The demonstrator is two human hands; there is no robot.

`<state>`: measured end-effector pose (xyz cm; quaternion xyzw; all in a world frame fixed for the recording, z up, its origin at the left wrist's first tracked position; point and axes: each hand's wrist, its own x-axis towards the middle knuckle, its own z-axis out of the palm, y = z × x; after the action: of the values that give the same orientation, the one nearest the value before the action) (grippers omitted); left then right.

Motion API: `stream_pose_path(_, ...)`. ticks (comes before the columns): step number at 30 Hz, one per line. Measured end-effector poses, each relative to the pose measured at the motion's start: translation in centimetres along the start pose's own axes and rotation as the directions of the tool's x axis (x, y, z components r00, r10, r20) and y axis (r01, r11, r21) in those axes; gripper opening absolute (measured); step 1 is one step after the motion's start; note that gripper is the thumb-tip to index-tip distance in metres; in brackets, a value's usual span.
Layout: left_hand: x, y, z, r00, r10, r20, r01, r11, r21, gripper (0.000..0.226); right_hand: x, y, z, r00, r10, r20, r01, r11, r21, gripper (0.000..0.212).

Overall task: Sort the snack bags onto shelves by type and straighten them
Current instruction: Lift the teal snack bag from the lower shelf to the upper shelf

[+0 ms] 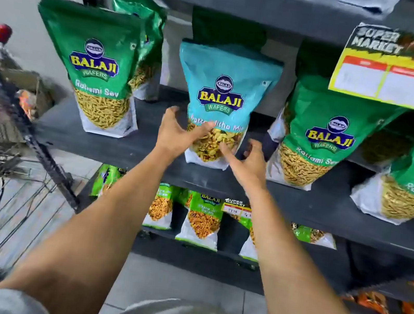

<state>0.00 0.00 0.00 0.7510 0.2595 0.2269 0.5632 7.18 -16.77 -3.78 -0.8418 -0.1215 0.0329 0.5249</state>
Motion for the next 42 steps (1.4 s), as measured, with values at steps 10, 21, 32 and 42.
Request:
stream_pose_path(10, 1.8, -3.6, 0.7, 0.977, -0.022, 0.212, 0.023, 1.000, 0.002, 0.089, 2.1, 2.6, 1.4, 0.969, 0.058, 0.239, -0.115, 0.966, 0.233, 0.063)
stream_pose_path(21, -2.8, -3.8, -2.7, 0.977, 0.027, 0.210, -0.029, 1.000, 0.004, 0.090, -3.8, 0.9, 0.4, 0.983, 0.002, 0.186, -0.036, 0.982, 0.183, 0.061)
stream_pose_path(32, -9.4, 2.7, -9.1, 0.945, 0.290, 0.152, -0.261, 0.947, -0.185, 0.094, -11.3, -7.4, -2.9, 0.980, -0.187, 0.070, 0.167, 0.959, 0.229, 0.055)
stream_pose_path(42, -11.7, 13.5, -13.9, 0.834, 0.547, -0.068, -0.551, 0.823, -0.138, 0.081, -14.0, -19.2, -8.4, 0.874, -0.481, -0.067, 0.484, 0.856, 0.183, 0.042)
